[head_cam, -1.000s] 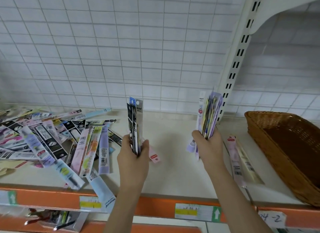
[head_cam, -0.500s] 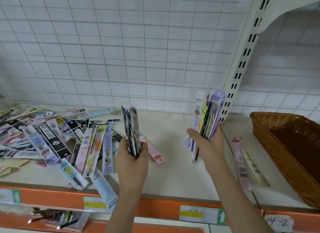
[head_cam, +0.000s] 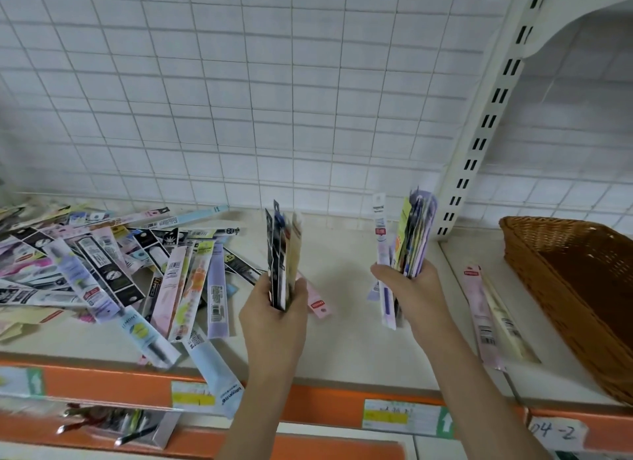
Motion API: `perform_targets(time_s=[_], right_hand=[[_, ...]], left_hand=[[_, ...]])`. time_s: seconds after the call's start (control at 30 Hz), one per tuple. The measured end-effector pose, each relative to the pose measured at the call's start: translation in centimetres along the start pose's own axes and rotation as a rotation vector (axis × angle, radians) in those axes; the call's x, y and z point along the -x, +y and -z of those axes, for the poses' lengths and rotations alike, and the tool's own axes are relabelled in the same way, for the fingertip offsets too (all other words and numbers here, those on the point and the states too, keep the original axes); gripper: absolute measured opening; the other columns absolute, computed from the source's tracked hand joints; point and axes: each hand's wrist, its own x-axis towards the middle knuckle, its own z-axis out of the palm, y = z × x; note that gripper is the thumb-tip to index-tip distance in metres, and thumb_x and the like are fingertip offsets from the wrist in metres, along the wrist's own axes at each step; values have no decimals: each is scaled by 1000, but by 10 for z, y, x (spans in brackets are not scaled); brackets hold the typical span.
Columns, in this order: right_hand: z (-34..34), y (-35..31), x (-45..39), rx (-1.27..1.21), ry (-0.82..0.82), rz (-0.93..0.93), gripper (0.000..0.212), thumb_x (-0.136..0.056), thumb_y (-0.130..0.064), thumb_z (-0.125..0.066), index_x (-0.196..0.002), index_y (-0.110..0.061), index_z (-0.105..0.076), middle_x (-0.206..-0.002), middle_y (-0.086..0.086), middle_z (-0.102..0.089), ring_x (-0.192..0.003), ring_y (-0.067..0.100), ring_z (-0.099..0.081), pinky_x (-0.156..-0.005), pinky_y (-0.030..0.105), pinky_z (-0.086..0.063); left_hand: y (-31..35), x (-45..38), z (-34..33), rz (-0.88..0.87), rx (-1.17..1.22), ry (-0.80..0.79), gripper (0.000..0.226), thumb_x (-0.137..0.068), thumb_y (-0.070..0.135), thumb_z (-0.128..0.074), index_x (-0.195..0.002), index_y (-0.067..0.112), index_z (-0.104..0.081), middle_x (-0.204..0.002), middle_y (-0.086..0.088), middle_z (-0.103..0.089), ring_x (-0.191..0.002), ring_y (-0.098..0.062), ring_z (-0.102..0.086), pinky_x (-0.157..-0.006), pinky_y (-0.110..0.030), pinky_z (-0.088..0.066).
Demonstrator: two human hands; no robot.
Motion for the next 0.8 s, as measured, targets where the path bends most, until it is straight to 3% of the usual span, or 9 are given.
perform_targets(time_s=[0.1,0.17,0.2,0.33,0.43,0.53,0.6,0.7,0.8], right_hand=[[0,-1,0,33,-7,18,33,-77,-2,-69,-94,-29,-59,-91,9,-67,-87,36,-66,-80,44,-57],[0,-2,0,42,-2,42,32,-76,-4,-69,-99,-24,-59,-89,8,-67,-85,36,-66,-77,44,-57],[0,-4,-1,52,1,60,29,-78,-3,-69,-98,-20,-60,-85,4,-67,-83,31,-67,-76,41,-55],[0,-12,0,-9,-16,83,30,-84,5,-62,-108,-12,-59,-95,1,-70,-86,11,-70,-73,27,-53],[0,-13,-1,-27,47,175,36,-83,0,-67,-116,-10,-56,-100,3,-70,-87,8,-70,-75,20,-54],[0,-12,-3,125,93,254,27,-81,-6,-70,-103,-12,-55,-85,-4,-67,-76,10,-68,-72,22,-54],[-1,-7,-3,205,73,211,23,-79,-7,-71,-89,-18,-53,-73,-9,-62,-68,12,-61,-66,24,-51],[-1,1,-3,298,9,44,17,-79,-10,-70,-79,-16,-54,-68,-1,-57,-61,16,-52,-59,27,-44],[5,-1,-7,287,87,15,9,-82,-9,-65,-80,-6,-56,-66,7,-55,-54,15,-51,-56,25,-42]], left_hand=[[3,-3,0,0,7,22,13,-83,17,-67,-81,17,-54,-60,8,-53,-46,0,-50,-54,-23,-48],[5,-4,1,2,14,23,17,-81,16,-68,-90,14,-53,-61,10,-55,-45,0,-50,-55,-38,-52],[6,-4,1,-4,16,14,16,-80,16,-68,-85,17,-53,-58,11,-56,-44,-1,-49,-54,-41,-52],[8,-2,1,-12,27,8,25,-81,15,-68,-70,27,-50,-56,23,-58,-44,-1,-49,-53,-38,-50],[6,-1,0,-32,41,37,26,-84,10,-63,-72,28,-48,-56,11,-55,-47,-3,-48,-53,-26,-45],[4,0,-2,-57,45,64,31,-87,4,-53,-78,32,-43,-66,3,-55,-54,-7,-48,-52,-15,-42],[2,-2,-3,-57,23,61,30,-89,5,-51,-78,32,-42,-68,0,-56,-55,-7,-49,-50,-13,-40],[-4,-5,-5,-41,-64,-8,20,-90,12,-52,-78,27,-47,-61,0,-52,-54,-15,-49,-51,-25,-42],[-4,-6,-7,-37,-96,-34,20,-92,17,-52,-75,27,-48,-64,-8,-60,-55,-24,-53,-54,-38,-44]])
